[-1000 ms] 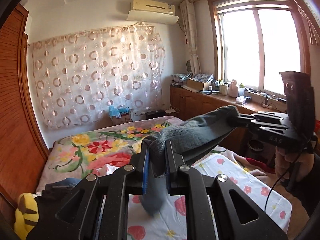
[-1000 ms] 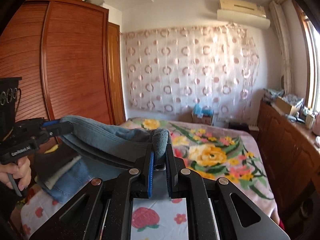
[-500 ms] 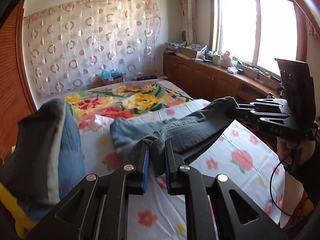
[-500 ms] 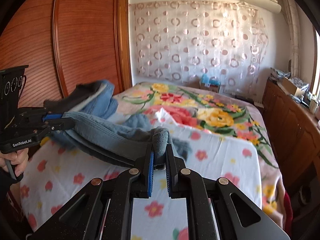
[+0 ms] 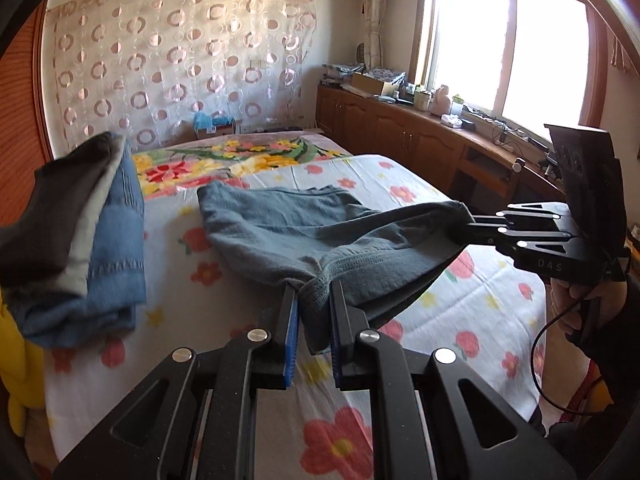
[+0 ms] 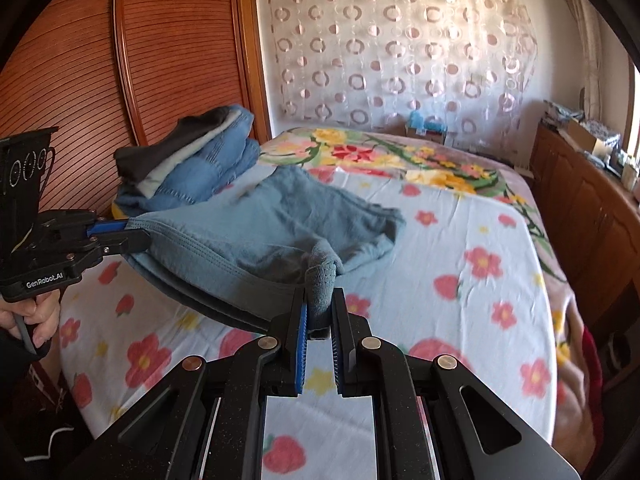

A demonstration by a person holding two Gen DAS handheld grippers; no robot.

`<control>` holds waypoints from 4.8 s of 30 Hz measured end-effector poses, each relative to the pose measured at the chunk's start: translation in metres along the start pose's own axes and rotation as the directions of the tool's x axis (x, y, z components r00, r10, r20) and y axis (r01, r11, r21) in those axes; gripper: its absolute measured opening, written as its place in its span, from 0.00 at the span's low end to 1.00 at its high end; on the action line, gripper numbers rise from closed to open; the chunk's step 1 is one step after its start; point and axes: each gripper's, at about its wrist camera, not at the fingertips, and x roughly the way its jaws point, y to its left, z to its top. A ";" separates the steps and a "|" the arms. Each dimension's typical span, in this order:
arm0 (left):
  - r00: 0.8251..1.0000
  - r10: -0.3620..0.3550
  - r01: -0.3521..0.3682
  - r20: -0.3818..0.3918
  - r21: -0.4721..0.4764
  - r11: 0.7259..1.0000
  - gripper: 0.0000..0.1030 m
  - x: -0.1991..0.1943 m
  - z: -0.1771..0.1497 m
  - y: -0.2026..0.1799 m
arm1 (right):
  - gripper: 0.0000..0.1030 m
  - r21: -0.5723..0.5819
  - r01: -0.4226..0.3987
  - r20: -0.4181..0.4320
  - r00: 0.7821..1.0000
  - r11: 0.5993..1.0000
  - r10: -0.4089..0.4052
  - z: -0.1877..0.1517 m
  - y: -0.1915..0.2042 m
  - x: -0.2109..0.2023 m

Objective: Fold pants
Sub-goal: 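Lower the held hem onto the waistband with both tools, then open both tools to release the folded shorts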

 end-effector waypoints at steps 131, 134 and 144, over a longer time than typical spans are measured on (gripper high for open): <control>0.997 0.034 -0.040 -0.066 -0.089 0.995 0.70 0.057 0.007 0.047 | 0.10 0.063 0.008 -0.029 1.000 0.998 -0.006 0.034 -0.039 0.101; 0.995 0.043 -0.051 -0.094 -0.085 0.995 0.70 0.057 -0.003 0.047 | 0.18 0.056 0.026 -0.054 0.998 0.998 -0.023 0.033 -0.039 0.105; 0.990 0.049 -0.062 -0.133 -0.095 0.994 0.70 0.062 -0.022 0.047 | 0.45 0.053 0.045 -0.086 0.995 0.998 -0.040 0.018 -0.040 0.086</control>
